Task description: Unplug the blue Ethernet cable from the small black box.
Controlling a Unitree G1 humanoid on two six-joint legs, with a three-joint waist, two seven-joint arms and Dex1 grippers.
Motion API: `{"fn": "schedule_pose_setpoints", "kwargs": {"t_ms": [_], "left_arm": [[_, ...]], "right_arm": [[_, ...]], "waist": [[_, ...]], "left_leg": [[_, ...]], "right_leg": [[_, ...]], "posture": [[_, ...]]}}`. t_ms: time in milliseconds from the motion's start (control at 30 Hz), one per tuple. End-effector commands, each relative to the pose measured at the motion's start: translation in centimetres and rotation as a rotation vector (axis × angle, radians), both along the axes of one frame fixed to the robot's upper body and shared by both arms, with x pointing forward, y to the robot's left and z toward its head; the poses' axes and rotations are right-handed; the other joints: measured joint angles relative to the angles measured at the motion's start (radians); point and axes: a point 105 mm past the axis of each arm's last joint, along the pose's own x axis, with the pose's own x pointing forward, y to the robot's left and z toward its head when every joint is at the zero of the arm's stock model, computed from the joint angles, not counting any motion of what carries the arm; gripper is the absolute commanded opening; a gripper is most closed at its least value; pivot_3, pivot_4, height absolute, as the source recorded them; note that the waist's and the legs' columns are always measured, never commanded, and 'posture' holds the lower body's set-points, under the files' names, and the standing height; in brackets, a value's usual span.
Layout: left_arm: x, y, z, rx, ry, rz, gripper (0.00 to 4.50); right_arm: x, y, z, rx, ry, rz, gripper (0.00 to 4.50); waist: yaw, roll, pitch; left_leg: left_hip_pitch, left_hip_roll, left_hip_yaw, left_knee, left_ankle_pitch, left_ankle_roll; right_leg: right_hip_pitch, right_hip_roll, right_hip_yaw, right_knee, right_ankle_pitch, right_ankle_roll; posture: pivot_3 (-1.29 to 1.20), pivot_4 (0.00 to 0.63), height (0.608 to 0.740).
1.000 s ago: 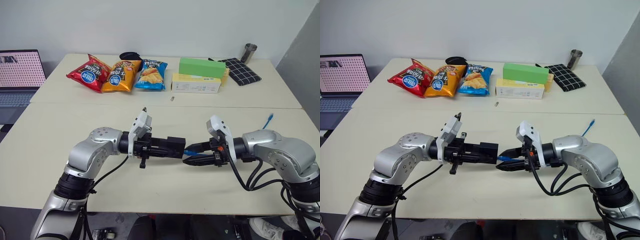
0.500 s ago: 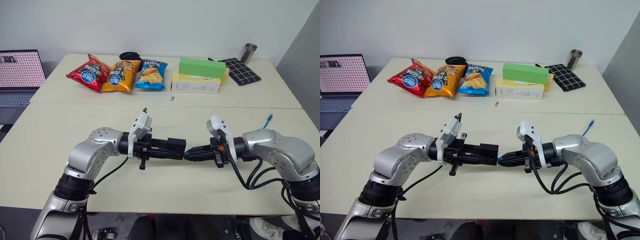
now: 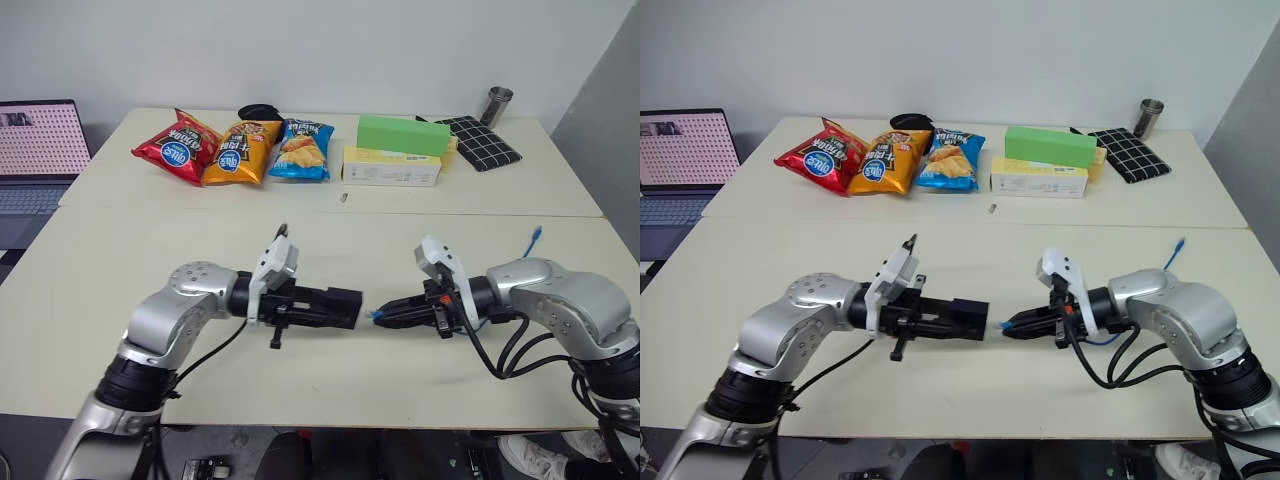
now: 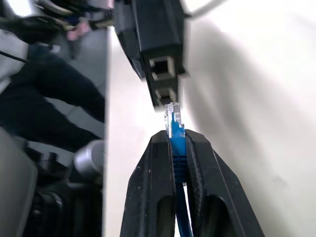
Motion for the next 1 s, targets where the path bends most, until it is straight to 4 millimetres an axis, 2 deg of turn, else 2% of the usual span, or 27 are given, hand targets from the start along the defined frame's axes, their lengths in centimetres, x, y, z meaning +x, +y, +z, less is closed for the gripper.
{"fn": "schedule_pose_setpoints", "kwargs": {"t_ms": [33, 133, 267, 333, 367, 433, 600, 633, 667, 767, 900, 1000], "left_arm": [[0.4, 0.9, 0.9, -0.005, -0.062, 0.034, 0.77], [0.8, 1.5, 0.8, 0.001, -0.072, 0.078, 0.77], [1.4, 1.8, 0.8, -0.002, -0.092, 0.122, 0.77], [1.6, 1.8, 0.7, 0.001, -0.102, 0.134, 0.77], [1.7, 1.8, 0.6, 0.004, -0.109, 0.14, 0.77], [1.9, 1.8, 0.6, 0.007, -0.12, 0.153, 0.77], [3.8, 2.4, 0.6, -0.004, -0.183, 0.278, 0.77], [4.7, 2.8, 0.6, -0.008, -0.201, 0.338, 0.77], [5.2, 3.0, 0.6, -0.011, -0.212, 0.379, 0.77], [7.9, 4.2, 1.1, -0.03, -0.295, 0.564, 0.77], [11.4, 6.7, 1.8, -0.052, -0.435, 0.861, 0.77], [12.6, 7.9, 1.3, -0.058, -0.489, 0.998, 0.77]], "right_arm": [[1.7, -0.7, 0.6, 0.021, -0.104, -0.074, 0.02], [6.3, -1.7, -0.2, -0.033, -0.265, -0.291, 0.02], [12.7, -4.3, -1.1, -0.175, -0.486, -0.63, 0.02], [14.3, -5.0, -1.1, -0.2, -0.532, -0.717, 0.72], [14.7, -5.1, -1.1, -0.196, -0.539, -0.733, 0.77], [15.1, -5.1, -1.0, -0.192, -0.55, -0.737, 1.19], [14.4, -4.8, 0.0, -0.128, -0.529, -0.686, 2.26], [13.7, -4.4, 0.6, -0.094, -0.521, -0.641, 2.57], [13.1, -4.1, 1.0, -0.072, -0.517, -0.608, 2.66], [10.1, -2.5, 2.6, 0.019, -0.494, -0.439, 3.41], [5.0, -0.1, 4.6, 0.135, -0.433, -0.216, 3.46], [3.5, 1.0, 4.9, 0.137, -0.431, -0.175, 3.46]], "waist": [[0.0, 0.0, 0.0], [0.0, 0.0, 0.0], [-0.003, 0.001, 0.0], [-0.004, 0.001, 0.0], [-0.003, 0.001, 0.0], [-0.002, 0.001, 0.0], [-0.003, 0.001, 0.0], [-0.003, 0.001, 0.0], [-0.002, 0.001, 0.001], [0.0, 0.001, 0.001], [0.003, 0.0, 0.001], [-0.001, 0.0, 0.0]], "left_leg": [[0.0, 0.0, 0.0, 0.0, 0.0, 0.0], [0.0, 0.0, 0.0, 0.0, 0.0, 0.0], [0.0, 0.0, 0.001, 0.0, 0.001, -0.001], [-0.001, 0.0, 0.004, 0.0, 0.002, -0.004], [-0.001, 0.0, 0.004, 0.0, 0.002, -0.004], [-0.001, 0.0, 0.006, -0.001, 0.002, -0.004], [-0.002, 0.001, 0.007, -0.001, 0.002, -0.004], [-0.002, 0.001, 0.007, -0.001, 0.002, -0.004], [-0.002, 0.001, 0.007, -0.001, 0.002, -0.004], [-0.002, 0.001, 0.007, -0.001, 0.002, -0.004], [-0.002, 0.001, 0.006, -0.001, 0.002, -0.003], [-0.002, 0.001, 0.007, -0.001, 0.002, -0.003]], "right_leg": [[0.0, 0.0, 0.0, 0.0, 0.0, 0.0], [0.0, 0.0, 0.0, 0.0, 0.0, 0.0], [-0.001, 0.0, 0.001, 0.001, 0.0, 0.0], [-0.003, 0.0, 0.002, 0.002, 0.0, 0.0], [-0.004, 0.0, 0.003, 0.002, 0.0, 0.0], [-0.005, 0.0, 0.004, 0.002, 0.0, 0.0], [-0.005, 0.0, 0.004, 0.002, 0.0, 0.0], [-0.005, 0.0, 0.004, 0.002, 0.0, 0.0], [-0.005, 0.0, 0.004, 0.002, 0.0, 0.0], [-0.005, 0.0, 0.004, 0.002, 0.0, 0.0], [-0.005, -0.001, 0.003, 0.002, 0.0, 0.0], [-0.005, -0.001, 0.004, 0.002, 0.0, 0.0]], "posture": [[0.0, 0.15, 0.74], [0.0, 0.15, 0.74], [0.0, 0.15, 0.74], [0.0, 0.15, 0.74], [0.0, 0.15, 0.74], [0.0, 0.15, 0.74], [0.0, 0.15, 0.74], [0.0, 0.15, 0.74], [0.0, 0.15, 0.74], [0.0, 0.15, 0.74], [0.0, 0.15, 0.74], [0.0, 0.15, 0.74]]}}
